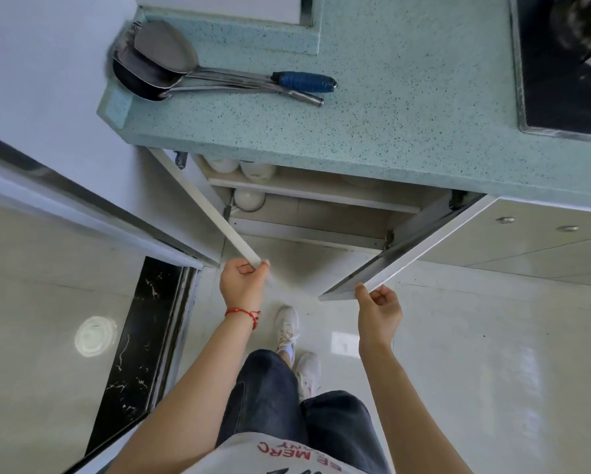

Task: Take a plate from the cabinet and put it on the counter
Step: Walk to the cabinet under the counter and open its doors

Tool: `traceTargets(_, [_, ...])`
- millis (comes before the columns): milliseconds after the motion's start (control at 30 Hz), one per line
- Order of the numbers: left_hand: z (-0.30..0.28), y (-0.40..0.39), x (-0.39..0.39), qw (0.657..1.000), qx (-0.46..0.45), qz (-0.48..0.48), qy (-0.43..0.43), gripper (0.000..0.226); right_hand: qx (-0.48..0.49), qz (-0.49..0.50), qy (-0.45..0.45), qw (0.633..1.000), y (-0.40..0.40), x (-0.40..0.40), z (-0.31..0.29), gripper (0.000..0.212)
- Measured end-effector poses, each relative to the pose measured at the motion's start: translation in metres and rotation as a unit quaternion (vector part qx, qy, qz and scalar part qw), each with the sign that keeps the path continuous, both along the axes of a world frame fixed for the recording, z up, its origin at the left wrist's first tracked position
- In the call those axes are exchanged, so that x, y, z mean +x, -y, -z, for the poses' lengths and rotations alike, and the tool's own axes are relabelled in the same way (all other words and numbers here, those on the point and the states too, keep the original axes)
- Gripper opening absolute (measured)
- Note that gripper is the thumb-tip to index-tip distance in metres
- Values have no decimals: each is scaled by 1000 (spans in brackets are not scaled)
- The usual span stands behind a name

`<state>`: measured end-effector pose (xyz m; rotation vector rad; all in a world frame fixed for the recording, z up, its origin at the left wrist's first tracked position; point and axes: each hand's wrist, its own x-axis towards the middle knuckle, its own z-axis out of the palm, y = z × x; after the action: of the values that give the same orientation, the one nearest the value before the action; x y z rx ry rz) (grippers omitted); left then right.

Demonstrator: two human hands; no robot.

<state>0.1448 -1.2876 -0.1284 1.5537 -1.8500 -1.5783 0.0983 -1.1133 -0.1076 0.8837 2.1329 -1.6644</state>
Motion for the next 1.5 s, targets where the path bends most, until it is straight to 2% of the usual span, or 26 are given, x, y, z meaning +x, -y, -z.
traceTargets(167, [-7, 4, 20, 1000, -14, -6, 3, 27, 14, -9, -13, 1000, -21, 12, 1, 15])
traceTargets(567, [-16, 31, 76, 997, -39, 48, 37, 23, 71, -6, -29, 997, -59, 36, -2, 12])
traceTargets(767, [-23, 49, 105, 995, -53, 68, 48, 23, 122, 9, -29, 992, -72, 46, -2, 30])
traceTargets(833, [-23, 56, 113, 995, -56, 67, 55, 23, 132, 11, -28, 991, -76, 49, -4, 30])
traceTargets(933, [-24, 63, 123, 993, -69, 66, 63, 23, 129, 30, -27, 991, -81, 53, -10, 23])
traceTargets(1333, [-21, 79, 144, 992, -78, 38, 95, 26, 108, 117, -5, 987, -126, 66, -14, 26])
traceTargets(1500, [-20, 78, 151, 991, -64, -24, 111, 30, 70, 165, 1, 984, -143, 72, -11, 35])
